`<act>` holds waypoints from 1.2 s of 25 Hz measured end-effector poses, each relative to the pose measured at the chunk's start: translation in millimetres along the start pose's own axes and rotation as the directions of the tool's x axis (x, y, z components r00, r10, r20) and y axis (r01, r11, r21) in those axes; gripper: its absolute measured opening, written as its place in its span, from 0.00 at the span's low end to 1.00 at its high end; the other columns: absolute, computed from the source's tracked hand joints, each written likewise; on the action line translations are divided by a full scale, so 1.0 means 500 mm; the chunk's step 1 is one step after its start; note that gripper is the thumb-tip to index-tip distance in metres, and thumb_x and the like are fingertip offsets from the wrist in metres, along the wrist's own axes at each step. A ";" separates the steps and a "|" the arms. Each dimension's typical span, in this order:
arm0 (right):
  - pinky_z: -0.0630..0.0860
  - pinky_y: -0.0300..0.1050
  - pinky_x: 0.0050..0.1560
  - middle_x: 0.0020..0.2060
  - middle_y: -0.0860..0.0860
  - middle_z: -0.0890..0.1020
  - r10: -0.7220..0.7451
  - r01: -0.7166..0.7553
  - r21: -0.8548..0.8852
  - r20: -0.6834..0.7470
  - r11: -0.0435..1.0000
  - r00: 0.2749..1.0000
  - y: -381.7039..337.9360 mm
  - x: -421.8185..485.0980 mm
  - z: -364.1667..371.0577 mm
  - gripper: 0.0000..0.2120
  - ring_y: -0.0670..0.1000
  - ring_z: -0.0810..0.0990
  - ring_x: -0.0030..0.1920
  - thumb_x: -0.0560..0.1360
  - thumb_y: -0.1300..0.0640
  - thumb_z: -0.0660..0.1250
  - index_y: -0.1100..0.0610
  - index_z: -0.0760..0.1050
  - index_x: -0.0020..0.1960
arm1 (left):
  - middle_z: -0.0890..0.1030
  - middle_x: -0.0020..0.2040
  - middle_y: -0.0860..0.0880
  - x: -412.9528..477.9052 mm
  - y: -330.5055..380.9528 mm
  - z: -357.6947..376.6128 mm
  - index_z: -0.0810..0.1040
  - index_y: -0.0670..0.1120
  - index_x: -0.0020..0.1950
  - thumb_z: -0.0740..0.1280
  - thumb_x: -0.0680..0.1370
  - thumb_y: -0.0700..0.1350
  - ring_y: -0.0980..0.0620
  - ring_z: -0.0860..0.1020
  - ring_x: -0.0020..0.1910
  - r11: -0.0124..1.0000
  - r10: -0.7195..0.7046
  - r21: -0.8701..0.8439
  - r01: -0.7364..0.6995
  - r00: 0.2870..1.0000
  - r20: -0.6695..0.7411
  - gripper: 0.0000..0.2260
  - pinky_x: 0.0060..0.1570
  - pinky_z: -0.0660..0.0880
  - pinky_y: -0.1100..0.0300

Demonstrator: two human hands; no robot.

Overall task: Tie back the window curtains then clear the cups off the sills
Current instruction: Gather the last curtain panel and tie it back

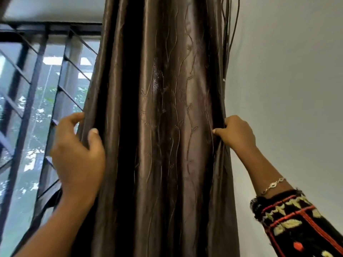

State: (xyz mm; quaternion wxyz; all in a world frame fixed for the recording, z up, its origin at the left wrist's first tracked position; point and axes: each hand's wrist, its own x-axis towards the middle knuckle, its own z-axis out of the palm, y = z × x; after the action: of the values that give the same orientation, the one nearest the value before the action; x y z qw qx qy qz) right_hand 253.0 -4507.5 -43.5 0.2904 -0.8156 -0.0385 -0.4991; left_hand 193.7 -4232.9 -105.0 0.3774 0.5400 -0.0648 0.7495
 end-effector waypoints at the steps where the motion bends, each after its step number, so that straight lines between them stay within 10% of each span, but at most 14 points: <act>1: 0.63 0.40 0.31 0.33 0.52 0.73 -0.007 0.007 0.039 0.006 0.999 1.000 0.010 -0.016 0.005 0.12 0.53 0.74 0.35 0.74 0.51 0.67 0.60 0.71 0.43 | 0.77 0.57 0.40 -0.032 0.027 -0.002 0.72 0.40 0.60 0.60 0.73 0.41 0.46 0.74 0.56 0.997 0.081 0.011 -0.081 0.997 -0.001 0.16 0.57 0.67 0.58; 5: 0.75 0.48 0.48 0.52 0.56 0.78 -0.017 0.020 0.250 -0.018 0.968 1.000 0.022 -0.049 0.024 0.29 0.57 0.78 0.51 0.71 0.39 0.66 0.60 0.72 0.62 | 0.76 0.61 0.41 -0.101 0.080 0.022 0.72 0.37 0.62 0.61 0.74 0.41 0.45 0.72 0.64 0.971 0.240 -0.039 -0.237 0.944 0.225 0.18 0.63 0.62 0.67; 10: 0.70 0.52 0.61 0.66 0.55 0.71 0.001 0.016 0.471 -0.035 0.882 0.999 0.026 -0.081 0.016 0.38 0.56 0.72 0.64 0.68 0.35 0.64 0.56 0.63 0.70 | 0.74 0.61 0.50 -0.136 0.077 0.057 0.69 0.41 0.66 0.67 0.75 0.45 0.54 0.73 0.59 0.995 0.089 -0.076 -0.065 0.921 0.380 0.21 0.52 0.58 0.84; 15: 0.69 0.53 0.64 0.65 0.59 0.72 0.040 -0.046 0.379 0.024 0.924 0.999 0.018 -0.090 0.040 0.26 0.61 0.72 0.63 0.78 0.54 0.61 0.59 0.58 0.73 | 0.68 0.70 0.49 -0.138 0.064 0.082 0.60 0.45 0.72 0.68 0.75 0.43 0.52 0.67 0.67 0.981 -0.191 0.052 0.186 0.895 0.403 0.29 0.61 0.61 0.67; 18: 0.70 0.47 0.53 0.58 0.62 0.76 0.046 -0.051 0.247 0.028 0.968 0.999 -0.004 -0.106 0.062 0.17 0.62 0.75 0.57 0.80 0.64 0.53 0.66 0.64 0.67 | 0.79 0.58 0.48 -0.146 0.059 0.099 0.68 0.46 0.69 0.62 0.75 0.33 0.52 0.77 0.56 0.977 -0.196 0.002 0.213 0.892 0.407 0.23 0.59 0.71 0.60; 22: 0.62 0.42 0.41 0.52 0.63 0.77 -0.011 -0.005 0.165 0.093 0.986 0.996 -0.033 -0.130 0.096 0.08 0.62 0.76 0.52 0.79 0.64 0.53 0.64 0.70 0.51 | 0.75 0.44 0.60 -0.186 0.078 0.116 0.72 0.45 0.67 0.57 0.75 0.27 0.72 0.72 0.37 0.973 -0.174 -0.058 0.225 0.872 0.458 0.23 0.44 0.66 0.84; 30: 0.64 0.46 0.42 0.43 0.61 0.76 -0.043 -0.039 0.399 0.194 0.916 0.980 -0.094 -0.131 0.130 0.16 0.62 0.75 0.49 0.81 0.58 0.52 0.56 0.62 0.34 | 0.82 0.51 0.48 -0.239 0.097 0.140 0.73 0.50 0.67 0.57 0.73 0.28 0.53 0.81 0.48 0.982 -0.140 -0.023 0.186 0.810 0.569 0.27 0.49 0.77 0.65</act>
State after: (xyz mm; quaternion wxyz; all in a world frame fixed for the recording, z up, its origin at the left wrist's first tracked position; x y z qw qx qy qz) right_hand 255.1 -4420.5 -99.4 0.4457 -0.7843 -0.1695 -0.3968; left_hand 231.8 -4361.6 -163.9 0.4247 0.7260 -0.1558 0.5180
